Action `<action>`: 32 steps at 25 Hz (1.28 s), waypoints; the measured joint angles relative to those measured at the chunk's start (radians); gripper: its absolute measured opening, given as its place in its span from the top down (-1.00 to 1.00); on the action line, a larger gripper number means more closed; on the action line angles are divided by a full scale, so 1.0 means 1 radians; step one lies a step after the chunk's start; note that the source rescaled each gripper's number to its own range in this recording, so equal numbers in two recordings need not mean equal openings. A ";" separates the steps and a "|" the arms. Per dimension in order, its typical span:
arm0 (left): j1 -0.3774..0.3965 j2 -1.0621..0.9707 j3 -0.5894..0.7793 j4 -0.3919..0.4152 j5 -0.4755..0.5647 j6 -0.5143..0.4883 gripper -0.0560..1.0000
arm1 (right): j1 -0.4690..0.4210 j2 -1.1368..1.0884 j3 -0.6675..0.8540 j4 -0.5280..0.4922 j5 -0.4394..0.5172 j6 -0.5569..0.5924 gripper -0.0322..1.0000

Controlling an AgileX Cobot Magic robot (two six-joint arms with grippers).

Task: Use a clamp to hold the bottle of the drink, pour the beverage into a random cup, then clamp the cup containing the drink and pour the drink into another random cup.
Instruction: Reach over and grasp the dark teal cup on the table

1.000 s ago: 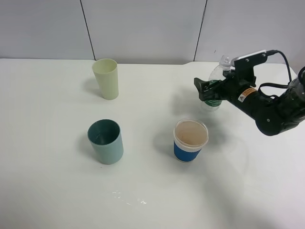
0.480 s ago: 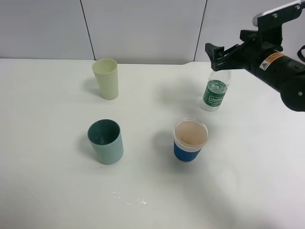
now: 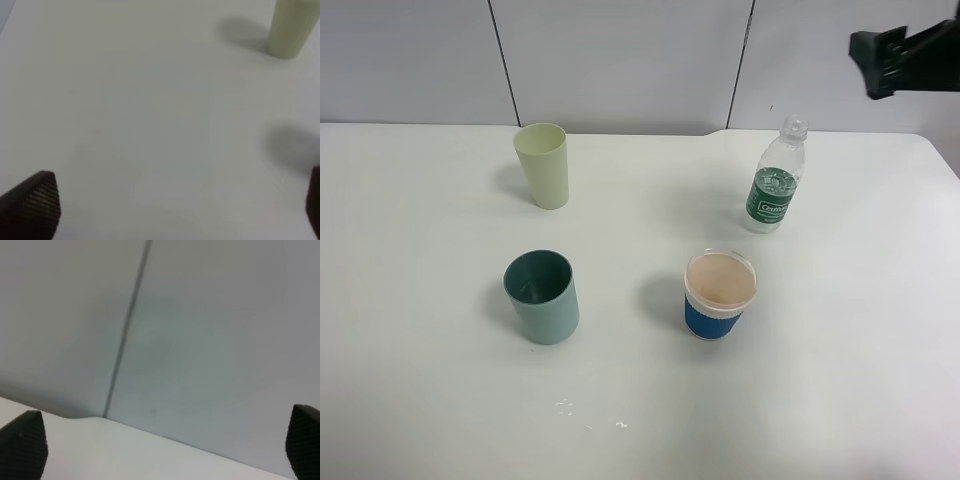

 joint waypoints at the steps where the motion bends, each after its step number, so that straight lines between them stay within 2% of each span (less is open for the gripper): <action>1: 0.000 0.000 0.000 0.000 0.000 0.000 -1.00 | -0.022 -0.047 0.000 0.000 0.041 0.002 -1.00; 6: 0.000 0.000 0.000 0.000 0.000 0.000 -1.00 | -0.102 -0.289 0.000 0.000 0.249 0.008 -1.00; 12: 0.000 0.000 0.000 0.000 0.000 0.000 -1.00 | -0.108 -0.596 0.000 0.037 0.442 0.008 -1.00; 19: 0.000 0.000 0.000 0.000 0.000 0.000 -1.00 | -0.108 -0.880 0.000 0.088 0.759 0.010 -1.00; 25: 0.000 0.000 0.000 0.000 0.000 0.000 -1.00 | -0.108 -1.065 0.000 0.105 1.068 0.070 -1.00; 32: 0.000 0.000 0.000 0.000 0.000 0.000 -1.00 | -0.108 -1.175 0.000 0.105 1.311 0.088 -1.00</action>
